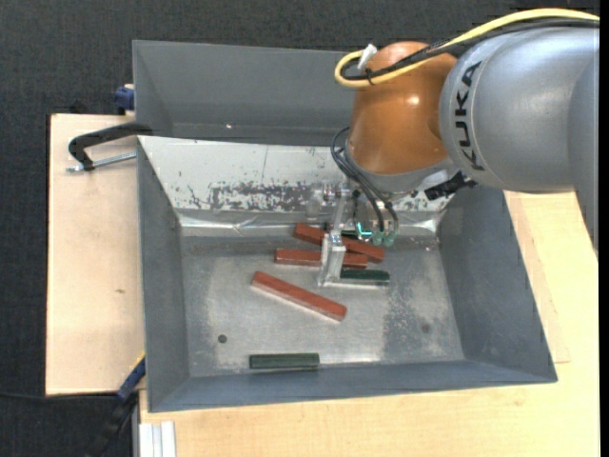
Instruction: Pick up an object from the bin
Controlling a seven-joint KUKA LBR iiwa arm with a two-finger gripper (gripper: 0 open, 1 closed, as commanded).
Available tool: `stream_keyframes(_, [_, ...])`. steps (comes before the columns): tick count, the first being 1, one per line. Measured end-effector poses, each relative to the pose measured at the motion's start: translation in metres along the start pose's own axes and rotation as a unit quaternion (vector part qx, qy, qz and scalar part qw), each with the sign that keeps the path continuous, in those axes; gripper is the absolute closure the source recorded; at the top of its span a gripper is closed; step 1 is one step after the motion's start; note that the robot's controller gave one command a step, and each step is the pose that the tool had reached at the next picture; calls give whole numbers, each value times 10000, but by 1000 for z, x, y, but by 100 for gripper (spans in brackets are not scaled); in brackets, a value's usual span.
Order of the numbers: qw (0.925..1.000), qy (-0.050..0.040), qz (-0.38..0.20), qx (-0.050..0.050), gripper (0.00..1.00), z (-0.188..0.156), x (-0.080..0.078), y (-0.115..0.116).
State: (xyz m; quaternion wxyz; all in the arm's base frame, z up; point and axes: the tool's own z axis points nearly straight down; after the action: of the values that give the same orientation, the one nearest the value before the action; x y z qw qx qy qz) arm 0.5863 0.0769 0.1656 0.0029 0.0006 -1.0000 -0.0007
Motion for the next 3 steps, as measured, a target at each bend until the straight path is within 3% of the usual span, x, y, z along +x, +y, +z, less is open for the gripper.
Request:
stream_keyframes(1, [10000, -41, 5, -4, 0, -5, -2, 0])
stream_keyframes(2, [9999, -76, 147, -9, 0, 42, -4, -10])
stream_keyframes(3, [9999, -25, 156, 0, 0, 87, 4, -15])
